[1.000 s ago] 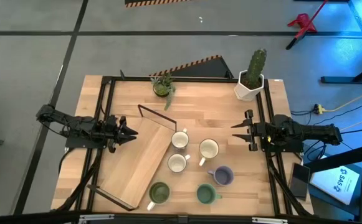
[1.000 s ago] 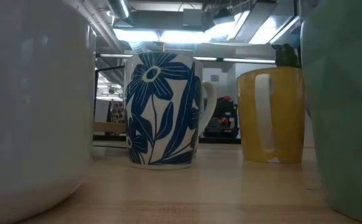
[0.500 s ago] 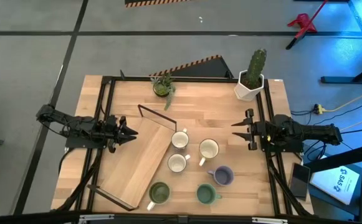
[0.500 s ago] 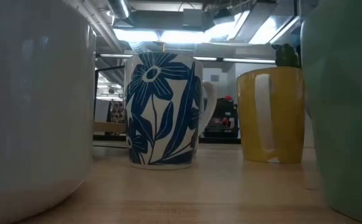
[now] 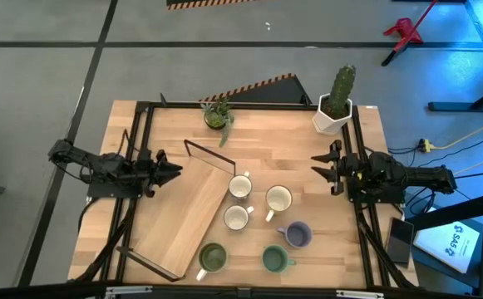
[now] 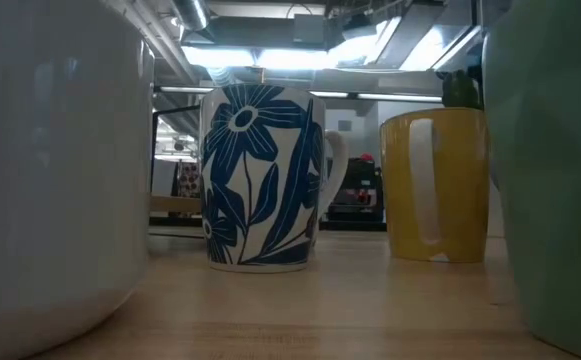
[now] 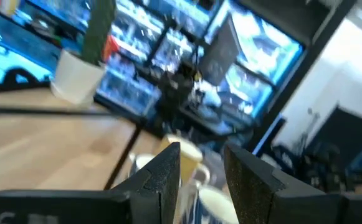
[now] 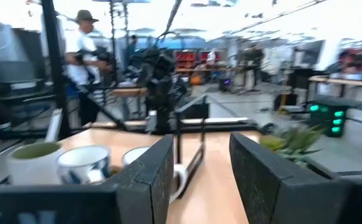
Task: Place coffee mugs
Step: Put the white and green mug on the shelf
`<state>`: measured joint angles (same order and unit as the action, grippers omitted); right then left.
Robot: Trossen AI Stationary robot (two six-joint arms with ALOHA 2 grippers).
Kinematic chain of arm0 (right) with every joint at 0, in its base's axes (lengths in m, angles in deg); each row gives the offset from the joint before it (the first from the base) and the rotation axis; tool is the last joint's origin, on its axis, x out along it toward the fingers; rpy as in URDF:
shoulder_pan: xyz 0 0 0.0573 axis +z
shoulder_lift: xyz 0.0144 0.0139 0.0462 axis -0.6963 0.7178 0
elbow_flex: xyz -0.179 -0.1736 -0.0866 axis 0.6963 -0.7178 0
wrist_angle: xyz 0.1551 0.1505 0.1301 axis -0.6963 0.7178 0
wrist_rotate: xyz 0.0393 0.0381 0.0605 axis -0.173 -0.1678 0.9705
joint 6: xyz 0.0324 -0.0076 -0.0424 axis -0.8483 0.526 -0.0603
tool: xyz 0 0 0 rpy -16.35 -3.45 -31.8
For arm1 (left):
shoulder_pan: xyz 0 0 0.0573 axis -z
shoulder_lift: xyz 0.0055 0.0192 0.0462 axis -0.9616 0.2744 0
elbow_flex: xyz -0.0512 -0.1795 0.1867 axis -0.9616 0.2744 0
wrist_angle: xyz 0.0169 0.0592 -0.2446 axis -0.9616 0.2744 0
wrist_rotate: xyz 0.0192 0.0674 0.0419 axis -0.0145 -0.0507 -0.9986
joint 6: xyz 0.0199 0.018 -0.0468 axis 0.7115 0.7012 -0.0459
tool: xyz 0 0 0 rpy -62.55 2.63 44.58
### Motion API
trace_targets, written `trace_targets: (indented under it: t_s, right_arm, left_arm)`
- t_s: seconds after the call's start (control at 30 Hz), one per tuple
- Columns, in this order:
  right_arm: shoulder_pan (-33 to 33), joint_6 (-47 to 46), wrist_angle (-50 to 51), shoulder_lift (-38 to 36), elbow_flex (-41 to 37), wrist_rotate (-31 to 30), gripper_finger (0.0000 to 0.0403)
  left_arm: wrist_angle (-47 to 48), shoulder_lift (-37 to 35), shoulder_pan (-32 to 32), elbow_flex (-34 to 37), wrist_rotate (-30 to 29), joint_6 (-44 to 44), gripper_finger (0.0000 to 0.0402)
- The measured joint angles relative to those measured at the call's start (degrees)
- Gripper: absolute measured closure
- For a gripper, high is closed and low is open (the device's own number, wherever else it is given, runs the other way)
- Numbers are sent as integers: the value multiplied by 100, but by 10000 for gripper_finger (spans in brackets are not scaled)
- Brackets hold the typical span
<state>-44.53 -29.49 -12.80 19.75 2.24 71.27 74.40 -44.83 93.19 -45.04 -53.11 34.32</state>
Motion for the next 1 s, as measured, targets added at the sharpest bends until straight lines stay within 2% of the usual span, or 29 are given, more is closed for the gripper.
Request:
trace_targets:
  t_s: [0.17, 0.4, 0.5, 0.57, 0.67, 0.83, 1.0]
  right_arm:
    - [0, -206, -15, 0, 2, -218, 260]
    - [0, -1338, -228, 0, 0, -268, 260]
    - [2, -1413, -415, 0, 1, -267, 260]
    - [0, -1411, -488, 0, 1, -268, 260]
    - [1, -1411, -586, 0, 1, -267, 260]
    - [1, -1405, -582, 0, 0, -264, 260]
    - [0, -1216, -516, 1, 1, -222, 260]
  left_arm:
    - [-426, 0, 1, -2, -188, -158, 285]
    - [-1408, 0, -2, 0, -366, -122, 285]
    - [-2153, 0, -2, -13, -494, -558, 285]
    - [-2214, 40, -2, -172, -590, -747, 285]
    - [-2149, 268, -2, -638, -540, -870, 285]
    - [-1510, 1463, -2, -1917, -418, -739, 285]
    - [131, 2952, 0, -3521, 162, -777, 285]
